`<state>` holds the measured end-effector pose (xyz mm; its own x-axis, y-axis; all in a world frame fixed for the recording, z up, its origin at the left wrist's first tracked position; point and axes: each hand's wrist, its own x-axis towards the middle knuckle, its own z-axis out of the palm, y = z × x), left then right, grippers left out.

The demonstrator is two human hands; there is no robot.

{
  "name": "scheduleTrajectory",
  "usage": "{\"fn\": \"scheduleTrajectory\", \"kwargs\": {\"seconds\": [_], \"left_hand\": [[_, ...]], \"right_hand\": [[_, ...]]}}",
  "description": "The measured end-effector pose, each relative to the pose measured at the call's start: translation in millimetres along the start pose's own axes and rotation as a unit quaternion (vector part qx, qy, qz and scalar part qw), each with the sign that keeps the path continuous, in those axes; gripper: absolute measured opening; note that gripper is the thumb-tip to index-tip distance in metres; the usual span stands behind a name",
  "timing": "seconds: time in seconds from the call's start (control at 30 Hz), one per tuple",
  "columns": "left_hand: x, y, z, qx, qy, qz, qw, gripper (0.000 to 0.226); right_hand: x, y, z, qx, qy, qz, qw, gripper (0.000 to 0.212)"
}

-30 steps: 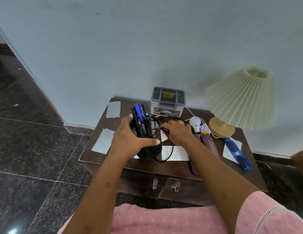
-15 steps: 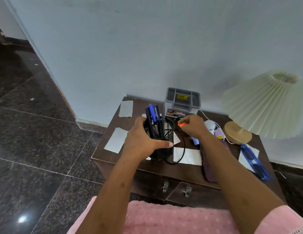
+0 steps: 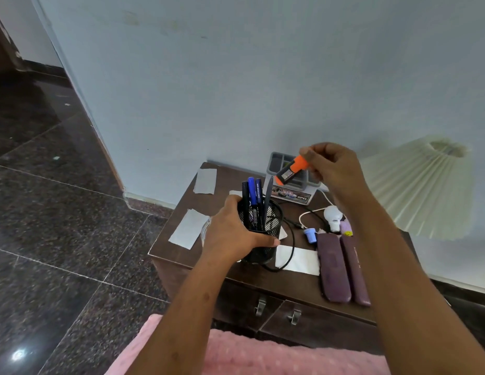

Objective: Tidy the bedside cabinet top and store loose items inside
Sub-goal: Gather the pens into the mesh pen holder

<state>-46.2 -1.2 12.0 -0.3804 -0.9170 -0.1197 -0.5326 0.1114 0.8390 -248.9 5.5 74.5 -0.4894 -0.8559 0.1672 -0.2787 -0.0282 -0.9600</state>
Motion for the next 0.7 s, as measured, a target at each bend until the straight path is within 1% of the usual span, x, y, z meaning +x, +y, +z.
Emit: {"fn": "scheduleTrajectory", "kwargs": {"seconds": [0.07,0.1,0.17,0.23,0.3,0.37,0.57,0.63,0.7], "left_hand": [[0,0,1,0.006,-0.001,0.003,1.000,0.095],[0,0,1,0.010,-0.002,0.005,1.000,0.095],[1,-1,2,0.012,0.001,0.010,1.000,0.093],[1,-1,2,0.011,0.003,0.016,1.000,0.091],[2,-2,3,0.015,0.002,0.018,1.000,0.090],[3,-3,3,0.020,0.002,0.019,1.000,0.090],[4,-3,5,0.019,0.013,0.035,0.999,0.089],[4,-4,4,0.010,0.015,0.039,0.999,0.089],[4,-3,2,0.004,0.021,0.041,0.999,0.089]], "right_hand": [[-4,-14,0,-0.007,-0.124,0.016,0.992,0.011],[-8,-17,2,-0.043,-0.173,0.026,0.984,0.014],[-12,-19,8,-0.149,-0.216,0.029,0.965,0.021],[-15,-16,15,-0.227,-0.233,0.036,0.945,0.021],[-17,-11,23,-0.278,-0.248,0.042,0.927,0.021],[-18,-6,29,-0.324,-0.240,0.037,0.914,0.021],[-21,1,46,-0.448,-0.223,0.000,0.866,0.039],[-23,1,45,-0.447,-0.224,0.012,0.866,0.048],[-24,-2,42,-0.404,-0.233,0.044,0.883,0.053]]}}
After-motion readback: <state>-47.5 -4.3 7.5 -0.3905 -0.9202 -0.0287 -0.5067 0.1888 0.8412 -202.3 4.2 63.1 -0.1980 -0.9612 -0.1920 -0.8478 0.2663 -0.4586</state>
